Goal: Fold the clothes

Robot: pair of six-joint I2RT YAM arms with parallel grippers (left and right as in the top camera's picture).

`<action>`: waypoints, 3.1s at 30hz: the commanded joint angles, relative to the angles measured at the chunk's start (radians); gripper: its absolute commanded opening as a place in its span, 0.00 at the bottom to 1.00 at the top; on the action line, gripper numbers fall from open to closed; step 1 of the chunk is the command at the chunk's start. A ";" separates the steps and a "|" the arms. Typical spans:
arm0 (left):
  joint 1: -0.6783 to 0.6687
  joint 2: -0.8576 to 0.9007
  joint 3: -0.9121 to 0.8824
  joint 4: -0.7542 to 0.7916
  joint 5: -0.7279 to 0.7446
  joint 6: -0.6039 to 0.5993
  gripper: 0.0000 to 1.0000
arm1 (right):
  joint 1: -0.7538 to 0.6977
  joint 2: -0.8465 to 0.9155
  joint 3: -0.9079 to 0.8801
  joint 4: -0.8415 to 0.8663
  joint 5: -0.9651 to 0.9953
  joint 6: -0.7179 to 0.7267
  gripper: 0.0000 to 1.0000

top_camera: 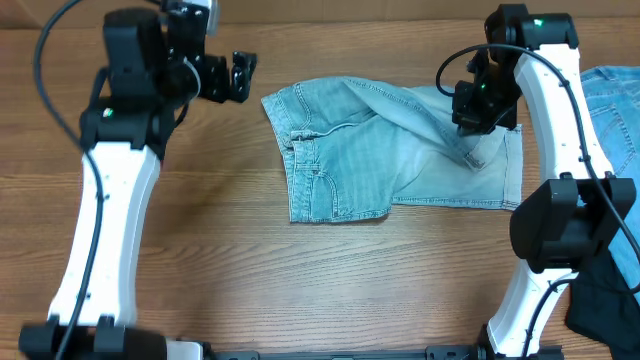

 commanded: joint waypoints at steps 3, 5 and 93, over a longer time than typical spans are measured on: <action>-0.016 0.125 0.029 0.031 0.122 -0.027 0.04 | -0.029 -0.036 -0.105 0.011 -0.010 0.007 0.04; -0.057 0.192 0.029 0.017 0.030 -0.044 0.04 | -0.029 -0.036 -0.209 0.085 -0.011 0.010 0.04; -0.267 0.608 0.040 0.189 -0.441 -0.018 0.07 | -0.042 -0.217 -0.450 0.453 0.197 0.101 0.04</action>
